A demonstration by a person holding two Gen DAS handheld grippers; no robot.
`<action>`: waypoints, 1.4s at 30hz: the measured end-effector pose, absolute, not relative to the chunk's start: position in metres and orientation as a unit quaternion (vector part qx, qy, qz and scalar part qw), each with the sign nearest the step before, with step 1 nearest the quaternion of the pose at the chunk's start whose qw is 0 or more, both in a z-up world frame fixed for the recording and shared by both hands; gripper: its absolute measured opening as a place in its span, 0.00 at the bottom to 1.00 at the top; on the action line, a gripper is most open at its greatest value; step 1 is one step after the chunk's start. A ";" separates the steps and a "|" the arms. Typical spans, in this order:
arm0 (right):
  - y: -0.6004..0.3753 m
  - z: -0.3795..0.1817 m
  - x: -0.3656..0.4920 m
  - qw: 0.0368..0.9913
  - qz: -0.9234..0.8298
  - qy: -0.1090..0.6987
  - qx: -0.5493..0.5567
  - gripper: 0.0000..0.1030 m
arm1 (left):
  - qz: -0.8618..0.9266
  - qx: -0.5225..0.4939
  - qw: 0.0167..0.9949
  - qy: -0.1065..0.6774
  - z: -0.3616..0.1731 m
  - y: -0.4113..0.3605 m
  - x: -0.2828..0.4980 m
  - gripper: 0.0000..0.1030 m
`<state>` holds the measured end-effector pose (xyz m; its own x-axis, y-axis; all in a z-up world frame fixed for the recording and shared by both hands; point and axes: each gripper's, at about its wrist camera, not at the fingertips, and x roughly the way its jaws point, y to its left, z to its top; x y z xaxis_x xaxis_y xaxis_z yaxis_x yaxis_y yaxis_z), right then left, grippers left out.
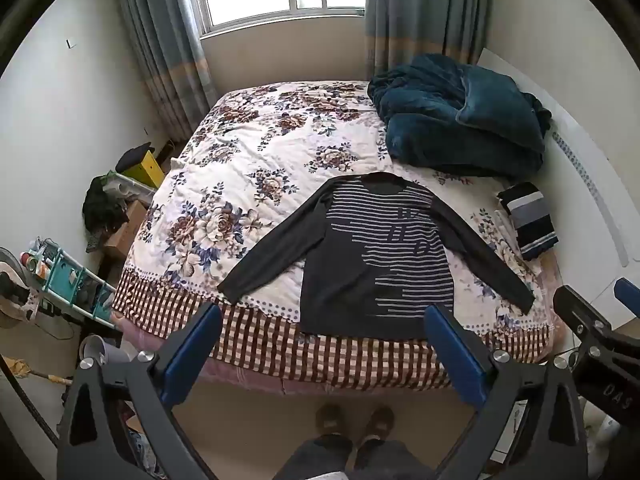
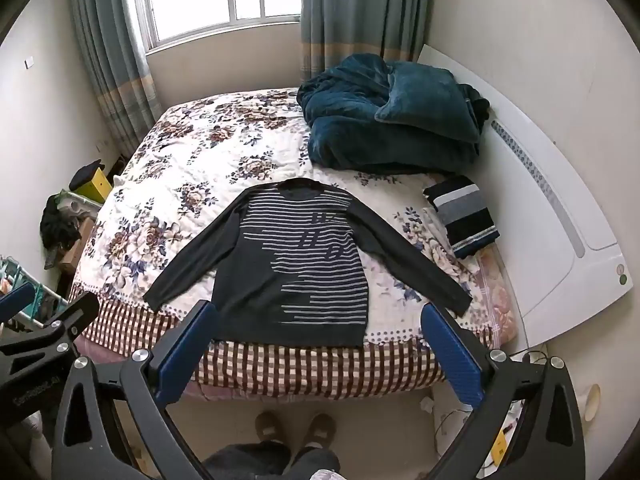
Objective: Fold small clothes
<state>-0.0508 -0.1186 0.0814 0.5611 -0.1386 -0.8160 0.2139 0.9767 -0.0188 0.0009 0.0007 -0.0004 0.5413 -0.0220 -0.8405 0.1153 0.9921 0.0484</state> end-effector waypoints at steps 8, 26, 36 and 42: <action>-0.119 0.082 -0.051 0.883 -0.103 0.457 0.042 1.00 | -0.040 0.046 0.878 0.474 0.005 0.000 0.002 1.00; -0.119 0.087 -0.054 0.884 -0.101 0.455 0.040 1.00 | -0.044 0.043 0.882 0.468 0.014 -0.013 0.001 1.00; -0.123 0.095 -0.053 0.883 -0.097 0.456 0.044 1.00 | -0.044 0.043 0.882 0.468 0.014 -0.017 -0.002 1.00; -0.123 0.096 -0.053 0.884 -0.098 0.456 0.044 1.00 | -0.046 0.041 0.882 0.468 0.014 -0.016 -0.002 1.00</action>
